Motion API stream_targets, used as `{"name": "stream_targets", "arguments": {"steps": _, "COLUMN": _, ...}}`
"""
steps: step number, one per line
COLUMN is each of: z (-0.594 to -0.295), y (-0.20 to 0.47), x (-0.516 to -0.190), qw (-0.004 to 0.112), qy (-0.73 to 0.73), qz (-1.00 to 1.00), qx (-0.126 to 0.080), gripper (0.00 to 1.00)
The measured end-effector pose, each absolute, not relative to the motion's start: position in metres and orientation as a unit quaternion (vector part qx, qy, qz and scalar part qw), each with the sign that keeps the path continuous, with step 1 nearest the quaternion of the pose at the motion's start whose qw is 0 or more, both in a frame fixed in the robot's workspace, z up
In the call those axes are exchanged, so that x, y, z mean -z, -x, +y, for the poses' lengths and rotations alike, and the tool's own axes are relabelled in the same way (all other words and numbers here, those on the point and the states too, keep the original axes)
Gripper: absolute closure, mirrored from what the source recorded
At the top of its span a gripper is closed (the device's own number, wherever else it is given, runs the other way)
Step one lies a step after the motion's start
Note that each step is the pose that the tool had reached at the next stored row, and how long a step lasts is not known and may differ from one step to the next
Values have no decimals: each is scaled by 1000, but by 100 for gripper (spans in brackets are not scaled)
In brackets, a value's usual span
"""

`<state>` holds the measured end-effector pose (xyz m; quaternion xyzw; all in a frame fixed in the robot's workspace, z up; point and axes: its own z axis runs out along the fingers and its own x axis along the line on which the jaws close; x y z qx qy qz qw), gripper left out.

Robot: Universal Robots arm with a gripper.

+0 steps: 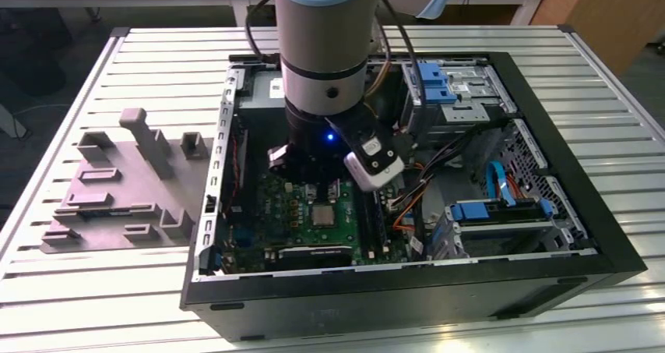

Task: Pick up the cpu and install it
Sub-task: 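Close the cpu cover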

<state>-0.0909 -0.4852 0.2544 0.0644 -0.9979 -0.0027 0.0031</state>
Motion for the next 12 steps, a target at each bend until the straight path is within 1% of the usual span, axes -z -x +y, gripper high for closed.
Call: {"name": "stream_targets", "arguments": {"steps": 12, "z": -485, "y": 90, "x": -253, "qw": 3, "qy": -175, "qz": -985, "qx": 2, "gripper": 89}}
